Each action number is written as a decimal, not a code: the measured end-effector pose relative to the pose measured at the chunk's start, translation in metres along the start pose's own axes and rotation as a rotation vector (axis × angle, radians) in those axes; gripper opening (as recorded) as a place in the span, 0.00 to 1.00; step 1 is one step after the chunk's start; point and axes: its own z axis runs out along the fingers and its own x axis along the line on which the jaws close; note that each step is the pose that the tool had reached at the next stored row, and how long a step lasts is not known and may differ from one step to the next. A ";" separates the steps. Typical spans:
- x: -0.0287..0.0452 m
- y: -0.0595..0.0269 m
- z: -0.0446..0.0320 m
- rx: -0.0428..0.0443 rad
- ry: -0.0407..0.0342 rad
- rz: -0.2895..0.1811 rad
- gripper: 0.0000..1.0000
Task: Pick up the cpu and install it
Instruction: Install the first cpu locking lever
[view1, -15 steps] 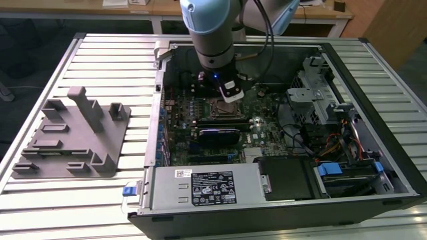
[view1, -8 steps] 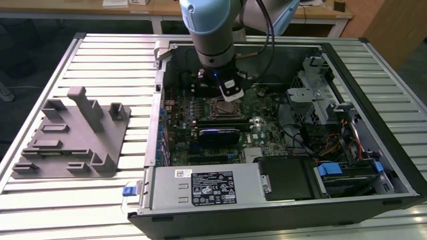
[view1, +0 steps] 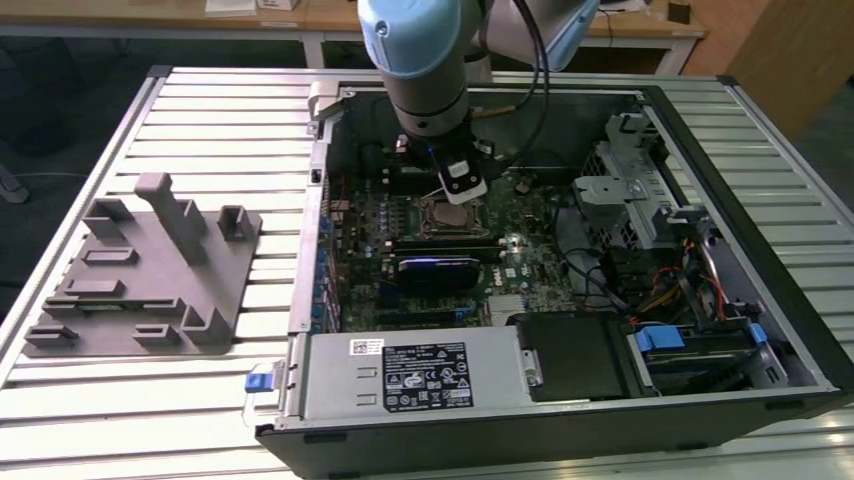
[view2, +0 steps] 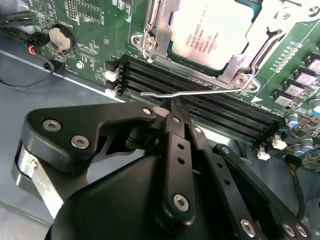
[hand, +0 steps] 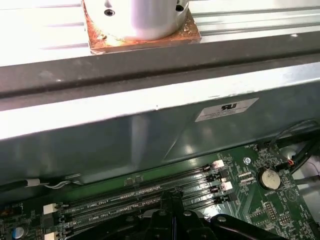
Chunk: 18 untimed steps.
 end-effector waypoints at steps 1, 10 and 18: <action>0.0000 0.0000 0.0000 -0.0001 0.0000 0.000 0.11; -0.0020 0.0066 -0.0146 -0.0059 0.0012 0.001 0.11; -0.0032 0.0045 -0.0175 -0.0020 -0.0022 0.007 0.11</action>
